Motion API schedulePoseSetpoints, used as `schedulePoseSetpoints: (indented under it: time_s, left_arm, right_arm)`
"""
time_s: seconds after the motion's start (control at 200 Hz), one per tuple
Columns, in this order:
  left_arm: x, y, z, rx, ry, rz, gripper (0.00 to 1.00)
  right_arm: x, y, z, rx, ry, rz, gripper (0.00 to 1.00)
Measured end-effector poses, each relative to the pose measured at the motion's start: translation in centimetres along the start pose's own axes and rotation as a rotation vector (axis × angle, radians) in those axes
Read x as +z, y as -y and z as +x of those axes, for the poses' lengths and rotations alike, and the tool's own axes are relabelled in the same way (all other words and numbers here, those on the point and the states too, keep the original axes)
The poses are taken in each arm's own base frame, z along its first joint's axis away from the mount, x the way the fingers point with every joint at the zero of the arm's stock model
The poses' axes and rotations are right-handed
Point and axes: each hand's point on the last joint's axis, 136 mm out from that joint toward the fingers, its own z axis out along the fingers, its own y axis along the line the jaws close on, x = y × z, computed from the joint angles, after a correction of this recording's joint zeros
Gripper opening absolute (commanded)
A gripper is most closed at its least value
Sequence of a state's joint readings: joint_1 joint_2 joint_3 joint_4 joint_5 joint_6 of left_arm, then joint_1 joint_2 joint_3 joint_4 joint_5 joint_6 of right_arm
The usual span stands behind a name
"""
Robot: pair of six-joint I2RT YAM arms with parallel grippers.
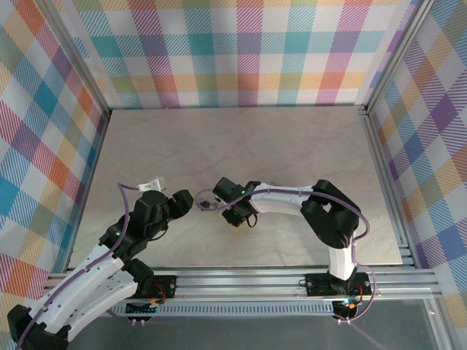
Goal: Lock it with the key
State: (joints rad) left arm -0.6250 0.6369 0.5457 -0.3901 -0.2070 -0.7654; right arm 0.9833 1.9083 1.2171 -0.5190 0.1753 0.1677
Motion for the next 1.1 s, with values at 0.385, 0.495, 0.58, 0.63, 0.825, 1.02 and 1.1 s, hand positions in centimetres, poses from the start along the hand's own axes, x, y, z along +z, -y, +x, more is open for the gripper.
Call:
schedulePoseSetpoints:
  time_s: [0.385,0.495,0.58,0.63,0.825,1.02,1.1]
  left_arm:
    - [1.1,-0.6,1.3,0.001,-0.035,-0.006,0.64]
    - [1.3,-0.3,1.3,-0.002,-0.040,0.004,0.64]
    - [1.6,0.0,1.3,-0.008,-0.041,0.014,0.64]
    - [1.8,0.2,1.4,-0.014,-0.044,0.022,0.64]
    - [2.5,0.6,1.9,-0.034,-0.064,0.040,0.64]
    - [3.5,1.0,2.6,-0.062,-0.093,0.058,0.64]
    - [4.1,1.2,2.9,-0.079,-0.108,0.063,0.64]
  right_arm:
    - [-0.5,-0.2,0.2,0.027,0.056,-0.054,0.00]
    - [-0.9,-0.2,1.0,0.037,0.063,-0.085,0.00]
    - [-1.1,-0.1,1.8,0.042,0.053,-0.102,0.00]
    - [-1.2,-0.1,2.1,0.047,0.049,-0.111,0.00]
    - [-1.9,0.2,2.6,0.076,0.068,-0.144,0.00]
    - [-3.6,0.7,2.6,0.110,0.139,-0.199,0.00]
    - [-4.5,0.8,2.2,0.115,0.183,-0.219,0.00]
